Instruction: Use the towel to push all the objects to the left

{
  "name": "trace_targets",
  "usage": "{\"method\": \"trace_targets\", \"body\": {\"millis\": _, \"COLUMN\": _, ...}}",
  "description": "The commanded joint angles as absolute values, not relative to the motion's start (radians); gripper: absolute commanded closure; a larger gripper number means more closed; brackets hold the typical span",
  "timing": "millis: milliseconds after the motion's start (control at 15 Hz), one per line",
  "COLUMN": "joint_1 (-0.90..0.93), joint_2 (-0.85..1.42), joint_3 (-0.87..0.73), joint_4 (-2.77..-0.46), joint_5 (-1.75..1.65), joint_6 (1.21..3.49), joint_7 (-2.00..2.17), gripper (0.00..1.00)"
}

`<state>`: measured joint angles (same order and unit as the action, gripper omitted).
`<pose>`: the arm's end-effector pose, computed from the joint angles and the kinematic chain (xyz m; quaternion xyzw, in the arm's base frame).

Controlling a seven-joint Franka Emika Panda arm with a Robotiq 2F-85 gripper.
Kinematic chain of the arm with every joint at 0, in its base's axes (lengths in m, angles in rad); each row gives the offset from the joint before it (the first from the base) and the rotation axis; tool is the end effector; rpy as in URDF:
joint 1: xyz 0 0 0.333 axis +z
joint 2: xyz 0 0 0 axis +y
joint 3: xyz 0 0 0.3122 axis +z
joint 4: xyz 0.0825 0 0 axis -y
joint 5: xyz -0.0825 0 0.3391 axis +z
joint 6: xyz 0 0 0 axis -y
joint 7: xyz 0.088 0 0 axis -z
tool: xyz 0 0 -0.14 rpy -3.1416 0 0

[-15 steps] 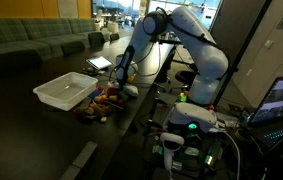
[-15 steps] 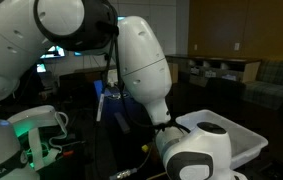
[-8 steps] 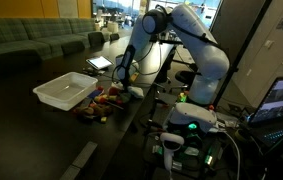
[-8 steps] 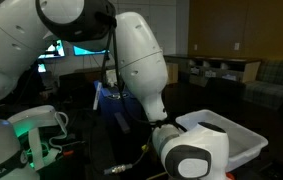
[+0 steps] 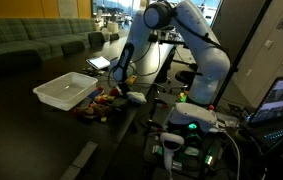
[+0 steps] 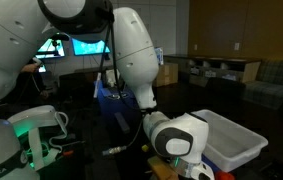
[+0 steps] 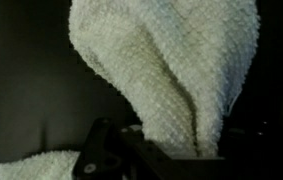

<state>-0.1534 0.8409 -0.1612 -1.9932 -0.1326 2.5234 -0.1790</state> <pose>0.4848 -0.1692 0.0270 0.9840 0.0095 -0.1701 0.0529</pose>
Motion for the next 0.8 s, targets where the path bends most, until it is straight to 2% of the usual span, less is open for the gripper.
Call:
{"method": "trace_targets", "body": {"millis": 0, "joint_1": -0.170, "joint_2": 0.802, "joint_3": -0.064, "joint_4": -2.008, "joint_5": -0.087, "joint_6": 2.513, "joint_7": -0.188, "gripper": 0.97}}
{"method": "trace_targets", "body": {"millis": 733, "joint_1": -0.086, "joint_2": 0.822, "joint_3": 0.148, "joint_4": -1.991, "joint_5": -0.014, "joint_6": 2.532, "joint_7": -0.199, "gripper": 0.97}}
